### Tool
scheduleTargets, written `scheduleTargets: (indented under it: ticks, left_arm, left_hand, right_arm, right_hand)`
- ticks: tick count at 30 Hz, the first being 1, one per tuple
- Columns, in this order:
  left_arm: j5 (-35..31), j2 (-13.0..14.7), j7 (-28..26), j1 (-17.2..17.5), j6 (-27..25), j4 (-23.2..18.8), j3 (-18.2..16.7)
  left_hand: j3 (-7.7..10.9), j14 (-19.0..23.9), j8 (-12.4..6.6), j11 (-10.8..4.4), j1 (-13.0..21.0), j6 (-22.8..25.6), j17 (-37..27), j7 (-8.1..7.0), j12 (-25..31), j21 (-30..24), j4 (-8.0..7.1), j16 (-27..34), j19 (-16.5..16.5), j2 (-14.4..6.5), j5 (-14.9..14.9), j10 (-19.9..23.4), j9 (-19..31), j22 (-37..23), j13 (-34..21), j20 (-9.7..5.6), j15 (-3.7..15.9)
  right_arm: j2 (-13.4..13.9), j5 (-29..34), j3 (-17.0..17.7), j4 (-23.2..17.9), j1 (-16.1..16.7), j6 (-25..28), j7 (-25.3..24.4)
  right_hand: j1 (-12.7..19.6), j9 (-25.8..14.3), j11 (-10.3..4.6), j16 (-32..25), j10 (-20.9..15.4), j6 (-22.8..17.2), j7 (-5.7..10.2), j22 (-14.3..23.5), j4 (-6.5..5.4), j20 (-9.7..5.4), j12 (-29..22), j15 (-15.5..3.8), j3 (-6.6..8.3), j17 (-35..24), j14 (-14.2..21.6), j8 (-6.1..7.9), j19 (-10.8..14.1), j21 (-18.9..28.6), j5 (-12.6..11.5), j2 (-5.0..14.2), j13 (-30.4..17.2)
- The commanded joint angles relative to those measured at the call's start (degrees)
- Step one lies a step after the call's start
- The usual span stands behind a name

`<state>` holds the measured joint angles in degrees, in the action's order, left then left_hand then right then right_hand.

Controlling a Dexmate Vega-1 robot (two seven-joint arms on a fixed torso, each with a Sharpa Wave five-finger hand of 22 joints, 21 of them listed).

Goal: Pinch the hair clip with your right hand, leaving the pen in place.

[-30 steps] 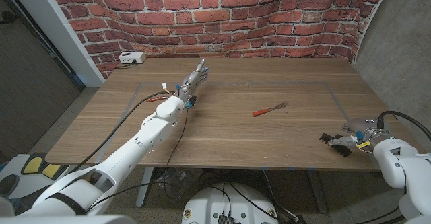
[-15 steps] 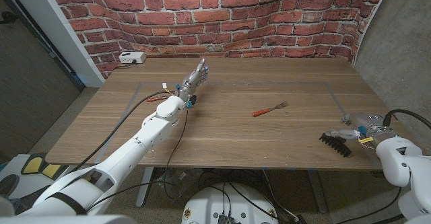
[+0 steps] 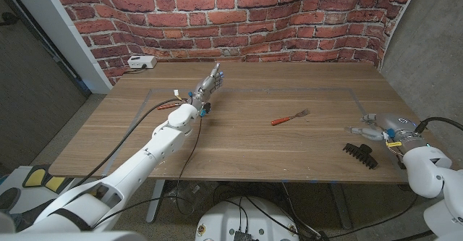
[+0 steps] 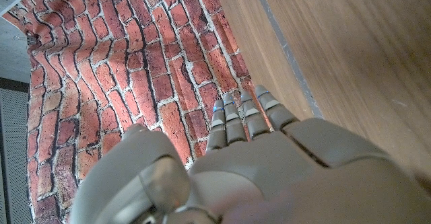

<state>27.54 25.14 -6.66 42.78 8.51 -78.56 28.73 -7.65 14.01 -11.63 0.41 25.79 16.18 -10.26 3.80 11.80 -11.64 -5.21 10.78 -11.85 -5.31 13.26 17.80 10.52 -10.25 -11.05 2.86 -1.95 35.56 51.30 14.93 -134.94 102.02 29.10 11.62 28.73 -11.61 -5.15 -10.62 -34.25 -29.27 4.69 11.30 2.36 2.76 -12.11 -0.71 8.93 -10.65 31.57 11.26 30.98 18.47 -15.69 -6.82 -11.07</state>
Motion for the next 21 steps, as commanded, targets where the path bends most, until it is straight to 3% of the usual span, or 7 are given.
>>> scheduleTargets:
  ticks: [1, 6, 10, 16, 21]
  left_arm:
    - [-0.99, 2.10, -1.50, 1.76, -0.86, -4.93, -0.73]
    - [-0.92, 2.55, -1.91, 2.40, -1.09, -5.86, -1.10]
    - [-0.94, 2.89, -2.10, 2.93, -0.94, -6.56, -1.35]
    - [-0.58, 3.42, -1.59, 3.36, -0.86, -7.03, -1.64]
    - [-0.01, 3.42, -0.07, 3.29, 0.27, -6.34, -1.68]
  left_hand:
    - [-0.58, -0.18, 0.16, 0.07, 0.61, 0.46, -0.25, 0.05, -0.11, -0.14, -0.16, 0.02, 0.14, 0.02, -0.25, 0.64, 0.34, -0.14, -0.21, 0.09, 0.11]
    - [-0.62, -0.19, 0.18, 0.16, 0.63, 0.40, -0.25, 0.04, -0.10, -0.13, -0.16, 0.02, 0.16, 0.01, -0.25, 0.68, 0.34, -0.14, -0.21, 0.05, 0.16]
    - [-0.66, -0.19, 0.15, 0.12, 0.64, 0.48, -0.25, 0.02, -0.12, -0.14, -0.16, 0.02, 0.15, 0.01, -0.25, 0.64, 0.34, -0.14, -0.21, 0.01, 0.11]
    - [-0.73, -0.29, 0.16, 0.13, 0.67, 0.46, -0.25, 0.01, -0.17, -0.14, -0.16, -0.02, 0.15, 0.01, -0.26, 0.51, 0.34, -0.14, -0.21, 0.06, 0.12]
    - [-0.83, -0.38, 0.33, 0.94, 0.81, 0.01, -0.24, 0.72, -0.26, -0.16, -0.12, -0.05, 0.02, -0.05, -0.25, 0.23, 0.34, -0.11, -0.21, -1.93, -0.29]
  right_arm:
    - [0.06, -16.97, -1.70, 3.98, -5.06, -6.52, -11.57]
    - [1.30, -21.07, -3.22, 5.82, -7.03, -7.68, -14.27]
    - [2.08, -24.20, -4.17, 7.10, -8.31, -8.83, -16.53]
    - [3.52, -29.22, -5.64, 9.19, -10.78, -10.94, -18.83]
    - [4.71, -32.93, -7.27, 10.68, -13.20, -12.71, -20.53]
  right_hand:
    - [-0.01, -0.12, 0.25, -0.23, -0.43, -0.11, 0.03, 0.11, 0.07, -0.22, -0.45, 0.29, 0.48, -0.16, 0.37, 0.33, 0.33, 0.38, -0.41, 0.64, -0.09]
    - [0.09, -0.11, 0.37, -0.11, -0.49, -0.17, -0.17, 0.14, 0.07, -0.53, -0.52, -0.40, 0.64, -0.16, 0.08, 0.36, 0.31, 0.34, -0.39, 1.05, -0.09]
    - [0.24, -0.15, 0.39, -0.14, -0.93, -2.64, 0.44, 0.16, 0.15, -2.43, -0.78, -1.37, 0.86, -0.13, 0.25, 1.30, 0.93, 0.50, -0.18, 1.67, -0.08]
    - [0.38, -0.17, 0.60, -0.17, -1.11, -2.20, 0.05, 0.14, 0.19, -3.21, -0.88, -1.58, 1.06, -0.14, 0.39, 1.05, 1.05, 0.48, -0.05, 2.13, -0.07]
    - [0.66, -0.17, 0.64, -0.18, -1.21, -1.98, -0.15, 0.11, 0.24, -3.96, -0.93, -1.66, 1.37, -0.15, 0.41, 0.93, 1.39, 0.56, 0.05, 2.73, -0.07]
